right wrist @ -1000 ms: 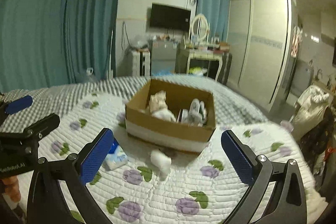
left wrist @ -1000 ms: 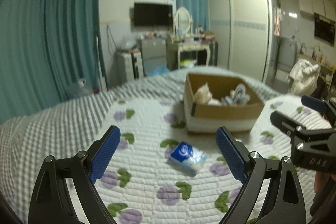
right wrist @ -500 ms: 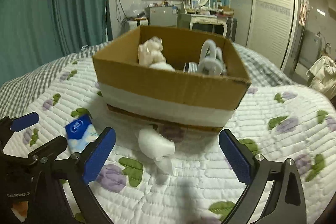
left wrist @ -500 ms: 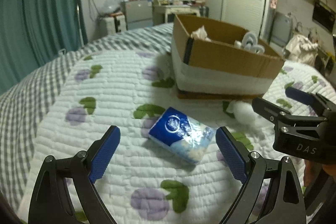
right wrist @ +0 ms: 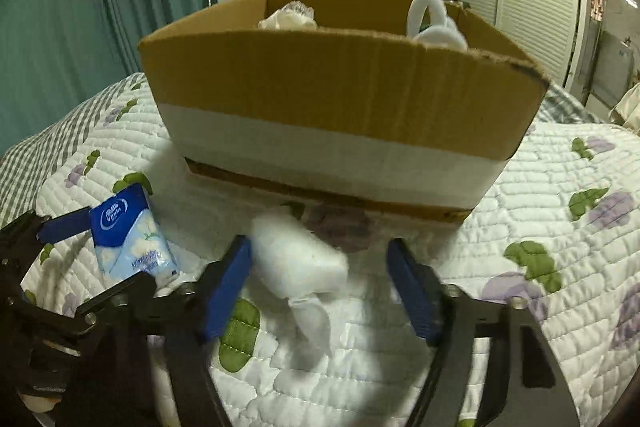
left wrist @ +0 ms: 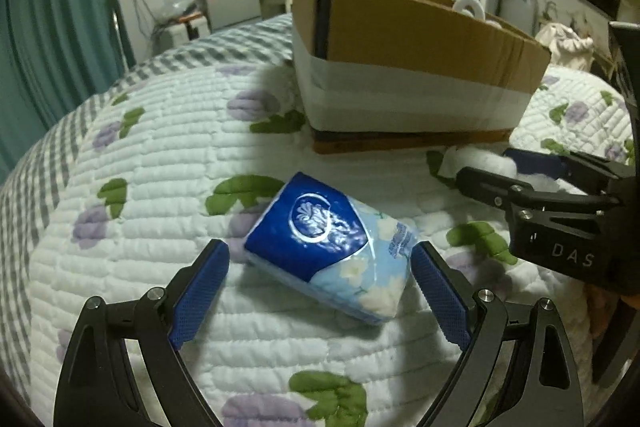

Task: Organize soft objects
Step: 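Grasp the blue tissue packet with the left tool while the right grasps the white cotton item, then carry both items over the box and release them inside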

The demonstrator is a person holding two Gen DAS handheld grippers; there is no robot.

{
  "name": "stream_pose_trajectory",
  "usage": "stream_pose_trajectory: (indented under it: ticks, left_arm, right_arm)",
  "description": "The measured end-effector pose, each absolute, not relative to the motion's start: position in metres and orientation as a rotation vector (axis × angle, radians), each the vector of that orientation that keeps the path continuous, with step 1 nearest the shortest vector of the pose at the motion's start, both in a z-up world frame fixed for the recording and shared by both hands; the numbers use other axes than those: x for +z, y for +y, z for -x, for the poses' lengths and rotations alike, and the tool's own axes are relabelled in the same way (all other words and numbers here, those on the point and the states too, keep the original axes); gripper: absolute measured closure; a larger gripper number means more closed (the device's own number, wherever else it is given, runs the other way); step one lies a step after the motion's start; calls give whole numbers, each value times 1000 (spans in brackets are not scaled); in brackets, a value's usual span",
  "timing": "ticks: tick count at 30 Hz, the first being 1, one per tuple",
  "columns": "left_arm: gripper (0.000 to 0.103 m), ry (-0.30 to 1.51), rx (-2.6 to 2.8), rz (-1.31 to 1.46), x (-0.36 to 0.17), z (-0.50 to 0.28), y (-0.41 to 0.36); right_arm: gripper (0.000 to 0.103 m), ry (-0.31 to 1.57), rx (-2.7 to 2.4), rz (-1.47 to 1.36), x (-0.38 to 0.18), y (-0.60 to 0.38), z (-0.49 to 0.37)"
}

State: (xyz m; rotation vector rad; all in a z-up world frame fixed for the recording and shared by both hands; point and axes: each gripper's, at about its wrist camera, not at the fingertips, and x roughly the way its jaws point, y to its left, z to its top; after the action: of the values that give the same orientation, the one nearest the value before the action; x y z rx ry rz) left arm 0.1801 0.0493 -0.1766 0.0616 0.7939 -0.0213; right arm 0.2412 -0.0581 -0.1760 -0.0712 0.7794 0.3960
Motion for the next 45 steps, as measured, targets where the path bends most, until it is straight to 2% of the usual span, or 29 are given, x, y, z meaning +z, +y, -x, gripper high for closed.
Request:
stream_pose_trajectory:
  ticks: [3,6,7,8,12,22,37,45]
  left_arm:
    - [9,804,-33,-58,-183,-187,46]
    - [12,793,-44,-55,-183,-185,45]
    - [16,790,-43,-56,-183,-184,45]
    - [22,792,-42,-56,-183,-183,44]
    - [24,782,-45,-13,-178,-175,47]
    - [24,745,-9,10,-136,-125,40]
    - [24,678,19,72,-69,-38,23]
    - [24,572,3,41,-21,-17,12]
  right_arm:
    - [62,775,413,87,-178,-53,-238]
    - [65,759,405,116,-178,-50,-232]
    - [65,756,405,117,-178,-50,-230]
    - [65,754,404,116,-177,-51,-229]
    - [66,740,398,98,-171,-57,-218]
    - [66,713,411,105,-131,-56,-175]
    - [66,577,361,146,-45,-91,-43]
    - [66,553,399,152,-11,-106,-12]
